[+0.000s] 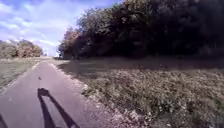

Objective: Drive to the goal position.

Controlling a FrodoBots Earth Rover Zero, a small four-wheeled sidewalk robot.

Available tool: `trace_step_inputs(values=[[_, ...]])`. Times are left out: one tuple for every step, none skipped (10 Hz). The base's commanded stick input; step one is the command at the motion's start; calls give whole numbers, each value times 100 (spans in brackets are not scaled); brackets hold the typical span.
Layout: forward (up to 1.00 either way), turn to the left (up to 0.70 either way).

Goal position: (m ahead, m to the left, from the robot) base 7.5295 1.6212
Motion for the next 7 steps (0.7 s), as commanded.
trace_step_inputs(values=[[0, 70], [0, 70], [0, 70], [0, 70], [0, 70], [0, 70], [0, 70]])
